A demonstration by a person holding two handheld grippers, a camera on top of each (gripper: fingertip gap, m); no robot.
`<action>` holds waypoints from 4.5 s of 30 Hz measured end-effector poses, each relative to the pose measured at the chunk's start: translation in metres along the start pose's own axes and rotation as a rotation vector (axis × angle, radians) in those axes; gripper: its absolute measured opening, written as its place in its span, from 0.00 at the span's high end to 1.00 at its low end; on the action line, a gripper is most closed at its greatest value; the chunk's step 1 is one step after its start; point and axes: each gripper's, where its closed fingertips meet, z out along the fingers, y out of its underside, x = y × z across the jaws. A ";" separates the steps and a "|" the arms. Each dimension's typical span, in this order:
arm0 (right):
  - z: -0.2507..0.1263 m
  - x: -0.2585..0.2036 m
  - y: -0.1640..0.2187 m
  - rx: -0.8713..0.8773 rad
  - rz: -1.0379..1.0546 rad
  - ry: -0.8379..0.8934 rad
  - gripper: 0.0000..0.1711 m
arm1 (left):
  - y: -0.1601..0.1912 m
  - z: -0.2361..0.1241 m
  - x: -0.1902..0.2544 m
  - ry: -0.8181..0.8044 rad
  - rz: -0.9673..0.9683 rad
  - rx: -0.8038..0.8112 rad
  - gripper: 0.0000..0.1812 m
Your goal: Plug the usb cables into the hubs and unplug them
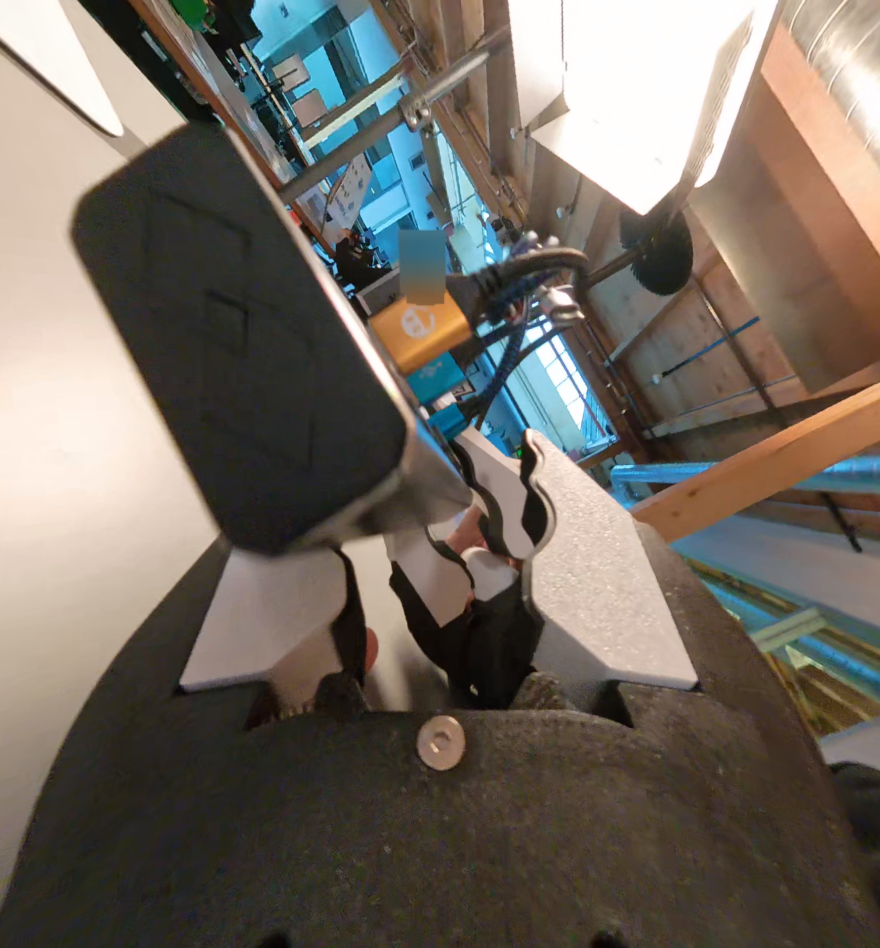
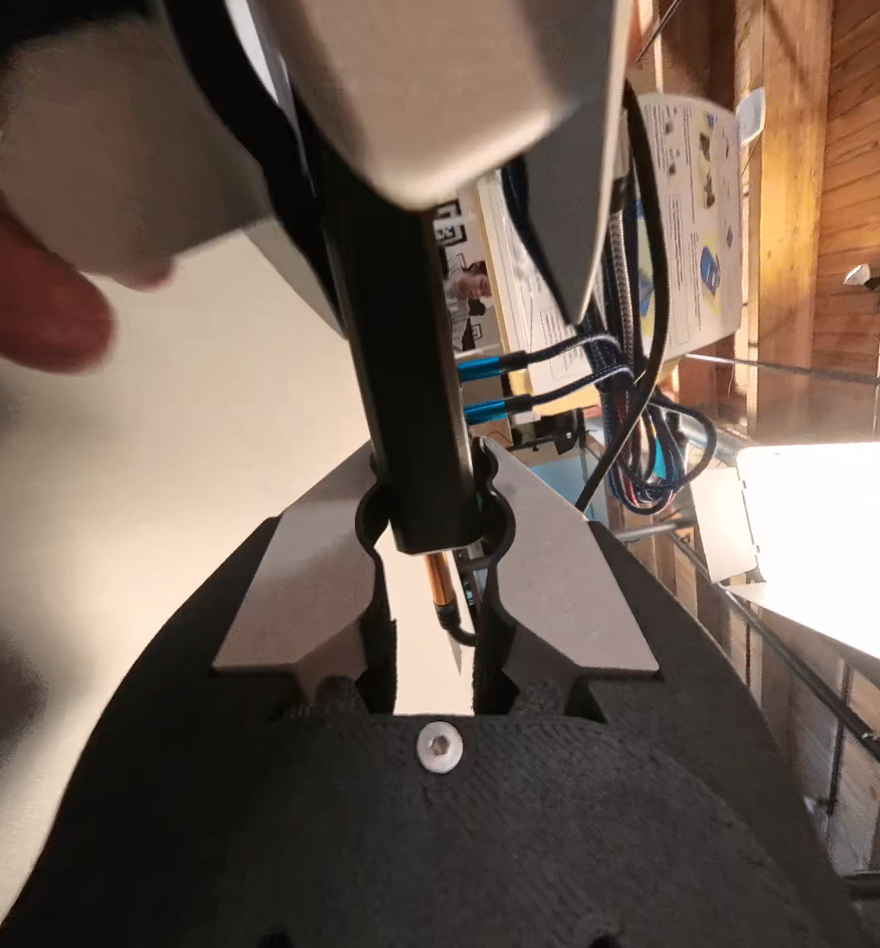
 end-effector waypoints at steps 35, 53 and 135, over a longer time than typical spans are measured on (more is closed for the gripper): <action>-0.037 -0.040 -0.036 0.238 0.638 -0.596 0.78 | -0.066 -0.037 -0.018 0.073 -0.007 0.102 0.85; -0.042 -0.034 -0.029 0.247 0.380 -0.491 0.85 | -0.073 -0.044 -0.020 0.023 0.049 0.146 0.85; -0.040 -0.039 -0.071 0.273 0.126 -0.307 0.97 | -0.074 -0.046 -0.022 0.000 0.047 0.101 0.83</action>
